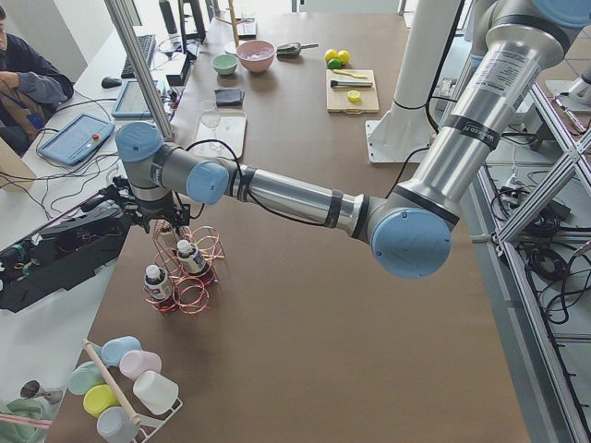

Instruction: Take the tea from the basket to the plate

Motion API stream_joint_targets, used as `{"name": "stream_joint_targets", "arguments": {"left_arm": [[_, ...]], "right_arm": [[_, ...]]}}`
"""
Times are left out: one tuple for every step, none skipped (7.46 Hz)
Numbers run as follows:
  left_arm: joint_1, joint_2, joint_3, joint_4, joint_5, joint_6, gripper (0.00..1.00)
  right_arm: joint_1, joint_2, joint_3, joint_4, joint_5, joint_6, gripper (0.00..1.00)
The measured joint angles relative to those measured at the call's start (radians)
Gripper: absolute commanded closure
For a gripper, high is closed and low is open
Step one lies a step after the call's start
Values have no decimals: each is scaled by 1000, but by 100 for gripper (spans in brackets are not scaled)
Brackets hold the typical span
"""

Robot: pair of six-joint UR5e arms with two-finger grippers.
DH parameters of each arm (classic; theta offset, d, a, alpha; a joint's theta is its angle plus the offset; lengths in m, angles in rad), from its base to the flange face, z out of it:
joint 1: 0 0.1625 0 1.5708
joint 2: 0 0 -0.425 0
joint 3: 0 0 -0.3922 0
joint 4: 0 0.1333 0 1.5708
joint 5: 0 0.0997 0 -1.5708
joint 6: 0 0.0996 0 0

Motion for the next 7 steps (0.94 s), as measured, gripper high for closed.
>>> {"name": "stream_joint_targets", "arguments": {"left_arm": [[3, -2, -2, -1, 0, -2, 94], [5, -2, -7, -1, 0, -5, 100], [5, -1, -13, 0, 0, -6, 100], [5, 0, -16, 2, 0, -6, 100], [2, 0, -17, 5, -1, -6, 100], [-7, 0, -18, 8, -7, -6, 100], [-22, -1, -19, 11, -34, -6, 100]], "right_arm": [[0, 0, 0, 0, 0, 0, 0], [0, 0, 0, 0, 0, 0, 0], [1, 0, 0, 1, 0, 0, 0], [2, 0, 1, 1, 0, -1, 0], [5, 0, 1, 1, 0, -1, 0], [8, 0, 1, 1, 0, -2, 0], [11, 0, 1, 1, 0, -2, 0]]}}
